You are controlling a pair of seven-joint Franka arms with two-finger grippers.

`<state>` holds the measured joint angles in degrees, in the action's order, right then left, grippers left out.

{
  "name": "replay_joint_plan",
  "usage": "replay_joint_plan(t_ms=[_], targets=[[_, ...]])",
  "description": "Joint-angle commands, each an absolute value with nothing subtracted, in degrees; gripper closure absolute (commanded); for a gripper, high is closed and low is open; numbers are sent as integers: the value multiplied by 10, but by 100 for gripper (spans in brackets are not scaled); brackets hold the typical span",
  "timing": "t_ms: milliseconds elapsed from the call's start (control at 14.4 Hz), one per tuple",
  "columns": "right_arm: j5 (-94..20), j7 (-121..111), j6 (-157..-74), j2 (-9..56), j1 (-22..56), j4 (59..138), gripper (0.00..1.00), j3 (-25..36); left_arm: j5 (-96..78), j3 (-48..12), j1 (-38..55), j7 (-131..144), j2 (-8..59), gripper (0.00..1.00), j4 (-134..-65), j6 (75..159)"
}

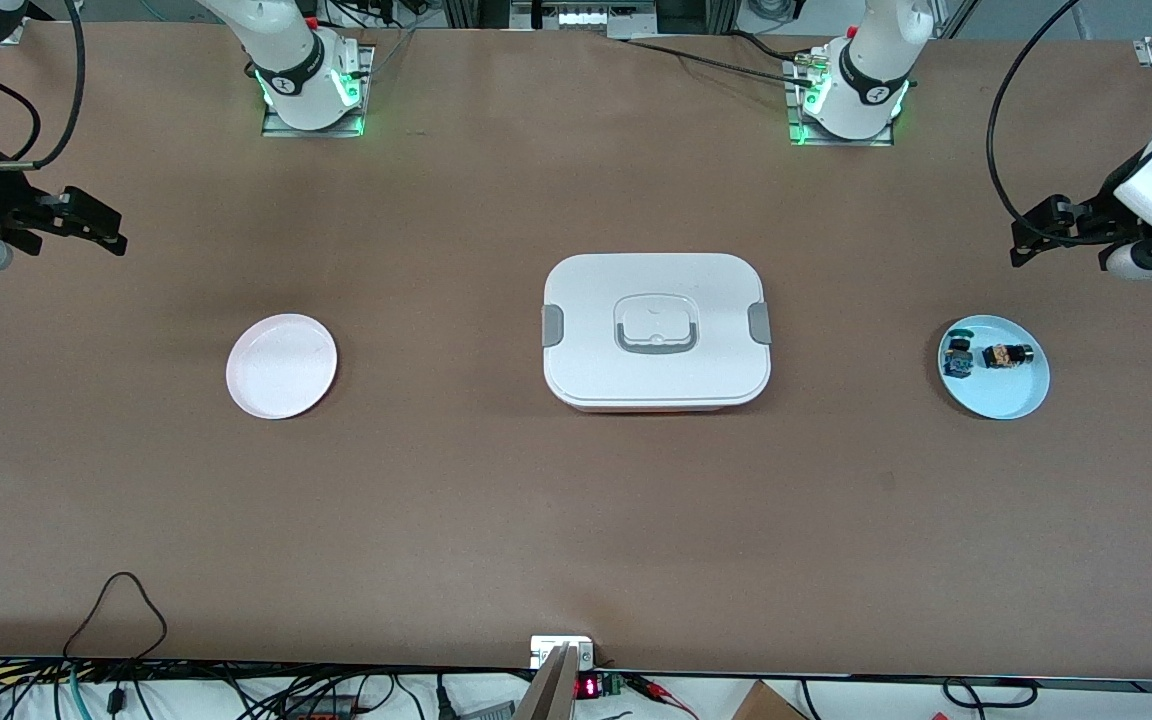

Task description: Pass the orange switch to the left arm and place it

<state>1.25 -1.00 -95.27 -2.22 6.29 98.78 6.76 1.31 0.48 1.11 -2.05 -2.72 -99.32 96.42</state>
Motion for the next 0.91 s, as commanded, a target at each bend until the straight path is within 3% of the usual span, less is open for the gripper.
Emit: replay_joint_plan(t_ms=[0,836], targets=[[8,-18,-949,-29,58,989,0,67,20,15,33,-32,-33,0,-1002,969],[8,-18,-949,-30,59,989,0,67,0,15,37,-16,-19,0,-959,903]])
